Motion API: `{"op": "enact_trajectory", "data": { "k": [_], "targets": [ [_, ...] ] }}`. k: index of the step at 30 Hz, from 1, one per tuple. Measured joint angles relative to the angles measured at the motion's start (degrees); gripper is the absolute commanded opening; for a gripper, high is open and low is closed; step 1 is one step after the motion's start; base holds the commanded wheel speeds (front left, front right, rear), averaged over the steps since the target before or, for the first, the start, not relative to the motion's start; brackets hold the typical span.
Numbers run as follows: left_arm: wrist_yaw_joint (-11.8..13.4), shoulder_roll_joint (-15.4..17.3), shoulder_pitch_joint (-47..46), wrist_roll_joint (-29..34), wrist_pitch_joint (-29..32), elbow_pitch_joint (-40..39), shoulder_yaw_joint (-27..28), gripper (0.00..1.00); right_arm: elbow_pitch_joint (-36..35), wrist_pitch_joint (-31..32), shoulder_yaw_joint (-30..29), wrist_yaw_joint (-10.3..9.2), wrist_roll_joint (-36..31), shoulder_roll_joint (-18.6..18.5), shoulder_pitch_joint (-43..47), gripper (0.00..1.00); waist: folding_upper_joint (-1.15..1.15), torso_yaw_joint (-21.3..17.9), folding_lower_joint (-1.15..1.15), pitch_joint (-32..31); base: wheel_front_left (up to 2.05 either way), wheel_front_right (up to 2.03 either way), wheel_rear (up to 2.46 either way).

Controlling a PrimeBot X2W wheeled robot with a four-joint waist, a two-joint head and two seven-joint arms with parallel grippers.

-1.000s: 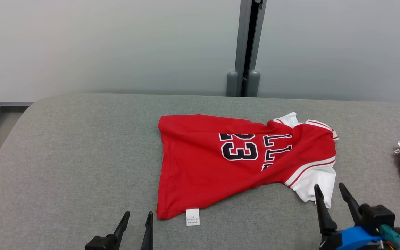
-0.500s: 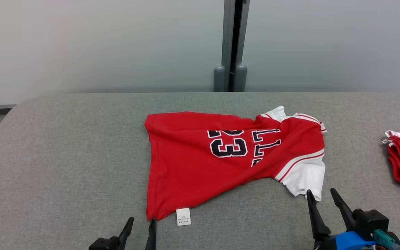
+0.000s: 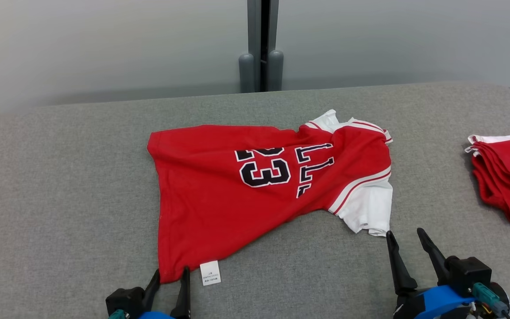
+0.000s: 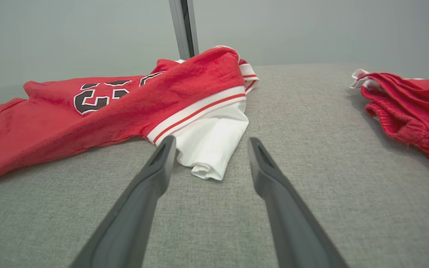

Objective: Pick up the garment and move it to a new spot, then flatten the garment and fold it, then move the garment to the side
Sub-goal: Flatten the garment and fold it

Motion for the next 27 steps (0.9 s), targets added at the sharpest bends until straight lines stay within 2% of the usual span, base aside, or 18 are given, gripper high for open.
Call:
{"op": "enact_trajectory", "data": {
  "k": [1,2,6,8,16,21,25,26,27],
  "targets": [
    [0.0,0.0,-0.3,-0.04,-0.05,0.47,0.05,0.6,-0.09,0.0,0.02,0.0,-0.09,0.0,-0.03,1.0,0.0,-0.26,0.0,0.11,0.0,0.0,0.0],
    [0.0,0.01,-0.54,-0.04,-0.05,0.69,0.15,0.0,-0.13,0.0,-0.01,0.0,-0.14,0.0,-0.03,1.0,0.0,-0.46,0.0,0.22,0.0,0.0,0.0],
    [0.05,-0.07,-0.91,-0.08,-0.04,0.69,1.48,0.0,-0.19,0.0,-0.31,0.0,-0.14,0.0,-0.03,1.0,0.0,-0.65,0.0,0.44,0.0,0.0,0.0],
    [0.88,-0.05,-1.19,-0.03,-0.03,-0.47,2.87,0.0,-0.1,0.0,-0.68,0.0,-0.01,-0.01,-0.01,1.0,0.0,-0.29,0.0,0.37,0.0,0.0,0.0],
    [2.98,-0.02,0.23,2.81,-0.04,-6.35,11.06,0.0,1.26,0.0,-0.71,0.0,1.12,0.01,0.42,1.0,0.0,2.2,0.0,-1.0,0.0,0.0,0.0],
    [3.24,-0.04,1.12,4.83,-0.03,-6.34,14.59,0.0,2.18,0.0,-0.11,0.0,1.46,0.01,0.57,1.0,0.0,3.0,0.0,-1.38,0.0,0.0,0.0],
    [3.75,-0.03,1.68,5.99,-0.03,-5.44,15.38,0.0,2.27,0.0,0.23,0.0,1.82,0.01,0.56,1.0,0.0,3.11,0.0,-1.54,0.0,0.0,0.0],
    [3.81,-0.03,1.75,6.32,-0.03,-5.3,15.4,0.35,2.27,0.0,0.26,0.0,1.86,0.01,0.55,1.0,0.0,3.07,0.0,-1.58,0.0,0.0,0.0],
    [3.99,-0.04,1.76,6.6,-0.03,-5.21,15.45,1.0,2.2,0.0,0.19,0.0,1.9,0.01,0.55,1.0,0.0,3.02,0.0,-1.63,0.0,0.0,0.0]
  ]
}}
